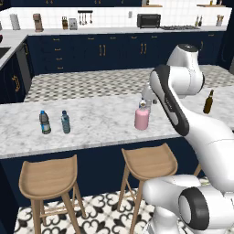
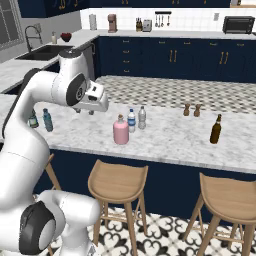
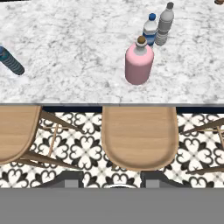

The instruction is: Move the plastic bottles in the middle to the plastics group, and the glass bottles in the middle to the glass group.

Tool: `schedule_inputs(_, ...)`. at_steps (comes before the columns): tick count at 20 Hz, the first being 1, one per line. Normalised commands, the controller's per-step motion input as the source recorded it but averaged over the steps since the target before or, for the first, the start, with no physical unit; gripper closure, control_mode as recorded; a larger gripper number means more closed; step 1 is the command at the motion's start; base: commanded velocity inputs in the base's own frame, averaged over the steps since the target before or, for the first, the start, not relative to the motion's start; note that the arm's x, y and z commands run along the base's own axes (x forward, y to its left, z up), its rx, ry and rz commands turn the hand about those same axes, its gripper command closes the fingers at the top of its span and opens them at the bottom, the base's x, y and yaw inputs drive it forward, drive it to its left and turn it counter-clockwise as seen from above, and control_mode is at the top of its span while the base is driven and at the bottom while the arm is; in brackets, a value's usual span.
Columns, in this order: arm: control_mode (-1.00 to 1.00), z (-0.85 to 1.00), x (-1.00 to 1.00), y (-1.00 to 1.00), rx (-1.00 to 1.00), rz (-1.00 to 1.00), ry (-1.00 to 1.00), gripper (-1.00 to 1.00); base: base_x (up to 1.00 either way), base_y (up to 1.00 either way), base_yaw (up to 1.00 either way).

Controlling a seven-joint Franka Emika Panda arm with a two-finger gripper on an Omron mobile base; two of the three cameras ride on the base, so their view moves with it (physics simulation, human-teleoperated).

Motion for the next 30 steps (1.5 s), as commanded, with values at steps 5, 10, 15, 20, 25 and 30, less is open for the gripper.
schedule_inputs(5, -1.00, -0.15, 0.04, 0.00, -0.01, 0.00, 0.04, -1.00, 0.00, 0.00, 0.00)
schedule_inputs(10, -1.00, -0.06, 0.11, -0.02, -0.08, 0.00, -0.01, -1.00, 0.00, 0.00, 0.00)
schedule_inputs(15, -1.00, 0.00, 0.54, -0.16, -0.07, 0.00, 0.00, -1.00, 0.00, 0.00, 0.00)
schedule_inputs(20, -1.00, -0.07, 0.93, -0.18, -0.03, 0.00, 0.00, -1.00, 0.00, 0.00, 0.00)
schedule_inputs(25, -1.00, -0.02, 0.67, -0.08, 0.00, -0.02, 0.05, -1.00, 0.00, 0.00, 0.00)
schedule_inputs(30, -1.00, -0.12, 0.39, -0.01, 0.00, -0.02, 0.19, -1.00, 0.00, 0.00, 0.00)
